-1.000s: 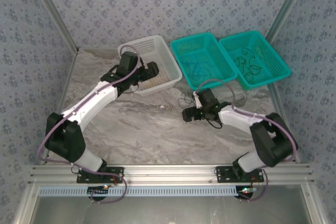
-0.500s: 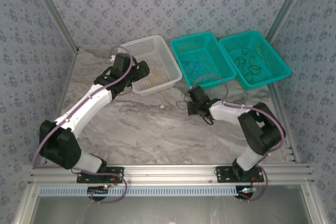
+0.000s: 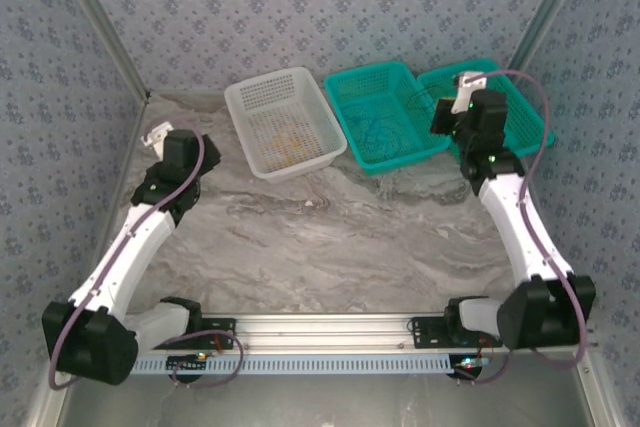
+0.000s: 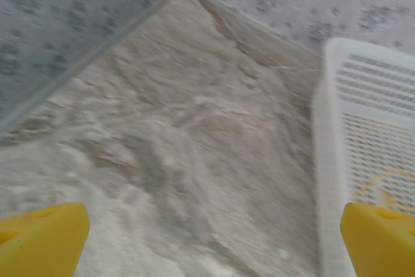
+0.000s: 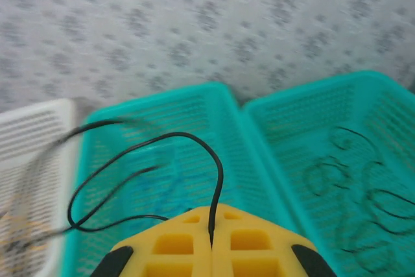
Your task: Untangle the cables
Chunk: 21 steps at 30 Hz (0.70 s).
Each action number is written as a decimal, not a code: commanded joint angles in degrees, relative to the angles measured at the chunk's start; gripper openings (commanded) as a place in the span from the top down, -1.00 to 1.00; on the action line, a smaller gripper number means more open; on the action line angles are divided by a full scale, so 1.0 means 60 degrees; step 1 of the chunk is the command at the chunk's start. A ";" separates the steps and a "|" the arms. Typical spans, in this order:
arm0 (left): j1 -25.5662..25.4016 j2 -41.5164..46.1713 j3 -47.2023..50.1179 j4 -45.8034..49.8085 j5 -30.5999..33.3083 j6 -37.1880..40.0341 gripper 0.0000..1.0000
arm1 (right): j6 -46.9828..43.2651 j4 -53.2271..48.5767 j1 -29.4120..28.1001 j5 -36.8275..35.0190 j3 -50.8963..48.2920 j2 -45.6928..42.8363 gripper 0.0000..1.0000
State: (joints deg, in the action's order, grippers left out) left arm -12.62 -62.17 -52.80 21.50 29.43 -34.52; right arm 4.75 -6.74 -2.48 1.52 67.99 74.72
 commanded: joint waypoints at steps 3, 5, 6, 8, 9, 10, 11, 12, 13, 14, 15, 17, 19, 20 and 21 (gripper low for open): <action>0.0836 0.0849 0.1082 -0.1228 0.0301 0.1468 -0.99 | -0.0912 -0.0675 0.1328 0.0027 0.2291 0.2129 1.00; 0.1047 0.0993 0.1501 -0.1780 0.0075 0.1949 -0.99 | -0.1215 -0.0904 0.1645 0.0025 0.3020 0.3039 1.00; 0.1135 0.0994 0.1617 -0.1948 -0.0018 0.2111 -0.99 | -0.1291 -0.0919 0.1773 0.0028 0.3264 0.3396 1.00; 0.1292 0.0933 0.1794 -0.2221 -0.0175 0.2335 -0.99 | -0.1344 -0.0898 0.2004 -0.0195 0.3683 0.4141 1.00; 0.1361 0.0882 0.1836 -0.2301 -0.0246 0.2383 -0.99 | -0.1353 -0.0880 0.2095 -0.0349 0.3858 0.4517 1.00; 0.1414 0.0831 0.1904 -0.2440 -0.0357 0.2423 -0.99 | -0.1335 -0.0910 0.2179 -0.0554 0.4093 0.4878 0.96; 0.1464 0.0784 0.2005 -0.2634 -0.0461 0.2481 -0.99 | -0.1334 -0.1044 0.2247 -0.0701 0.4375 0.5191 0.86; 0.1495 0.0732 0.2084 -0.2847 -0.0640 0.2575 -0.99 | -0.1321 -0.1196 0.2286 -0.0760 0.4584 0.5451 0.74; 0.1530 0.0671 0.2195 -0.3077 -0.0767 0.2681 -0.99 | -0.1246 -0.1410 0.2296 -0.0769 0.4814 0.5683 0.44; 0.1558 0.0585 0.2303 -0.3282 -0.0821 0.2779 -0.99 | -0.1153 -0.1677 0.2292 -0.0733 0.4992 0.5805 0.14; 0.1583 0.0489 0.2377 -0.3491 -0.0865 0.2864 -0.99 | -0.1084 -0.1860 0.2267 -0.0708 0.5038 0.5817 -0.16; 0.1648 0.0208 0.2531 -0.3893 -0.0971 0.3156 -0.99 | -0.0881 -0.1889 0.2082 -0.1082 0.4631 0.5502 -0.99; 0.1654 -0.0036 0.2636 -0.4288 -0.0896 0.3279 -0.99 | -0.0686 -0.1755 0.1903 -0.1474 0.3991 0.4950 -1.00; 0.1651 -0.0127 0.2679 -0.4426 -0.0852 0.3300 -0.99 | -0.0466 -0.1772 0.1806 -0.1788 0.3664 0.4640 -1.00; 0.1651 -0.0179 0.2750 -0.4636 -0.0841 0.3332 -0.99 | -0.0225 -0.1804 0.1749 -0.1978 0.3269 0.4293 -1.00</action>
State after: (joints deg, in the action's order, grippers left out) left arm -3.09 -62.41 -36.95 -0.23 24.84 -17.08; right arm -0.23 -15.84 9.47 -5.41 91.05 107.24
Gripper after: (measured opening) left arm 0.994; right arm 0.996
